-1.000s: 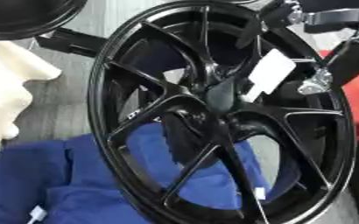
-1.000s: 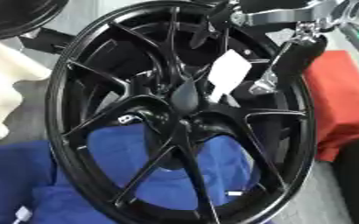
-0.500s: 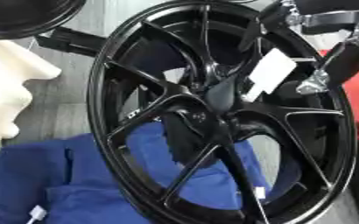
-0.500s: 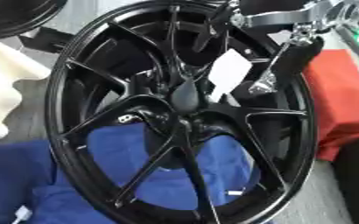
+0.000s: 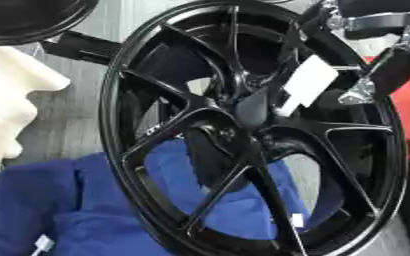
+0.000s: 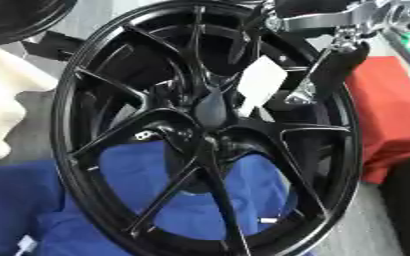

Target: Pull the pin out of the wheel hub.

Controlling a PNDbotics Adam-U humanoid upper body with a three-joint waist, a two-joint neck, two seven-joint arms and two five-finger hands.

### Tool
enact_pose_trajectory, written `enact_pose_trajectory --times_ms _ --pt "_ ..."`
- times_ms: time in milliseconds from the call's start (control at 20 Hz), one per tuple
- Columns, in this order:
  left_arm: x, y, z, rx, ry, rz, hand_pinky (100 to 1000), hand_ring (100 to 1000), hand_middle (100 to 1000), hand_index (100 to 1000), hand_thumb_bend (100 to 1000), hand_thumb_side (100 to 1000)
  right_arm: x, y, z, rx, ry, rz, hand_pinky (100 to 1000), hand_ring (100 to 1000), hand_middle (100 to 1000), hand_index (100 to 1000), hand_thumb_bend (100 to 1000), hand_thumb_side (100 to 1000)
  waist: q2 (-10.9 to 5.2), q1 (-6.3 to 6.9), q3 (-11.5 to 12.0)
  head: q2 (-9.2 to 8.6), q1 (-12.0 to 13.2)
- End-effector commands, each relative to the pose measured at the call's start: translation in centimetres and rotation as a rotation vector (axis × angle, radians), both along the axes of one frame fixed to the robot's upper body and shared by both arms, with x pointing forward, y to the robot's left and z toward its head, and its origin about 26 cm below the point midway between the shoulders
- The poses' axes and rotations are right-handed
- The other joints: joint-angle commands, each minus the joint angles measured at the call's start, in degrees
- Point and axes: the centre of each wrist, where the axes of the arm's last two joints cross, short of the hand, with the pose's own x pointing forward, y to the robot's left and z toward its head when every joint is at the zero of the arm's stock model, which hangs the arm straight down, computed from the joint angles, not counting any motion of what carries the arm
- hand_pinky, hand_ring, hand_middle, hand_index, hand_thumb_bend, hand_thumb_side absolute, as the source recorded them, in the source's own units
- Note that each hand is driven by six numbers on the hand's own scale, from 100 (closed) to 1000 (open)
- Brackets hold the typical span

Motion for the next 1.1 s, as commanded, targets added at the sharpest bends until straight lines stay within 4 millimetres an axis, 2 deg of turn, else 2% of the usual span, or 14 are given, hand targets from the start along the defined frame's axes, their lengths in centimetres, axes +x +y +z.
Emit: enact_pose_trajectory --times_ms 50,1100 --pt "-0.28 0.00 0.81 0.016 -0.026 -0.008 779 766 700 745 522 596 -0.27 -0.29 0.93 -0.008 -0.030 -0.011 863 866 736 778 424 100 -1.13 0.28 -0.10 -0.83 -0.08" --pt "-0.29 0.03 0.80 0.012 -0.028 -0.005 780 765 700 745 520 598 -0.09 -0.43 0.49 0.021 0.001 0.005 839 811 615 642 402 100 -1.06 0.28 -0.27 -0.87 0.20"
